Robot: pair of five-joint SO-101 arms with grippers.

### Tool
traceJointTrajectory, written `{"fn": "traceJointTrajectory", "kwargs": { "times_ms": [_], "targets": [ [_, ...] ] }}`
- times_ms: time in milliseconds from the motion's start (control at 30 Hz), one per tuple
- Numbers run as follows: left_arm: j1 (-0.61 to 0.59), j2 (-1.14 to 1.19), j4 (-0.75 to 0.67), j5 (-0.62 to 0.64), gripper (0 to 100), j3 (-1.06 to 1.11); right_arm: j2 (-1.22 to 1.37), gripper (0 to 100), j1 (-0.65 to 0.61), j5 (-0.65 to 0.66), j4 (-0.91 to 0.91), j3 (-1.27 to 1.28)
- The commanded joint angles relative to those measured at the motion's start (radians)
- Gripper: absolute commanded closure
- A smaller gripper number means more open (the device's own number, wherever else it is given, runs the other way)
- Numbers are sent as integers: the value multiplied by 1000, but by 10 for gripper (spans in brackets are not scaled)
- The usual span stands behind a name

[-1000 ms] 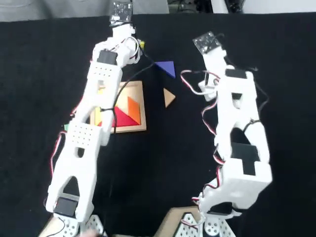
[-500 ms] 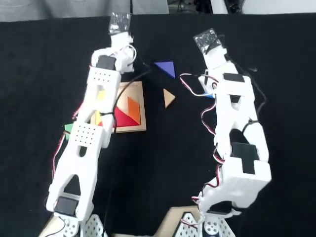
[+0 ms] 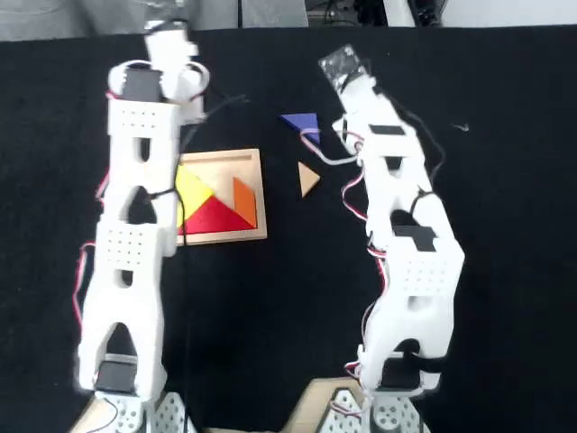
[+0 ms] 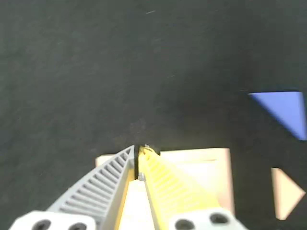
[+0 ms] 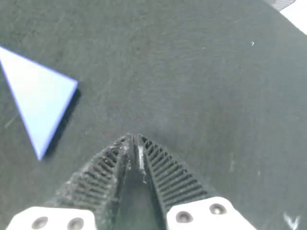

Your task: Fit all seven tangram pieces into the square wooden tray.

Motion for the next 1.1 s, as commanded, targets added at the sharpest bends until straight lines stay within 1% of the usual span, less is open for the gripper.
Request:
{"fn": "traceJointTrajectory", "kwargs": {
  "times_ms": [0, 100, 233, 400, 567, 733, 867, 1000, 1067],
  "targets": [
    [-73, -72, 46, 9, 971, -58, 28, 988, -51, 18, 66, -170],
    [-105, -52, 46, 11, 971, -58, 50, 988, -51, 58, 44, -180],
    [-124, -34, 46, 5, 971, -58, 68, 988, -51, 127, 14, -133],
    [-107, -38, 48, 3, 971, -58, 137, 988, -51, 146, -147, -77],
    [-113, -41, 48, 5, 971, -56, 147, 988, -49, 187, -155, -79],
    [-120, -41, 48, 9, 971, -51, 143, 988, -48, 278, -158, -35],
    [-124, -49, 49, 3, 971, -51, 143, 988, -48, 284, -164, -35],
    [-108, -51, 49, 2, 971, -56, 143, 988, -46, 267, -213, -35],
    [-97, -51, 49, 2, 971, -56, 142, 988, -21, 259, -219, -38]
  ]
}}
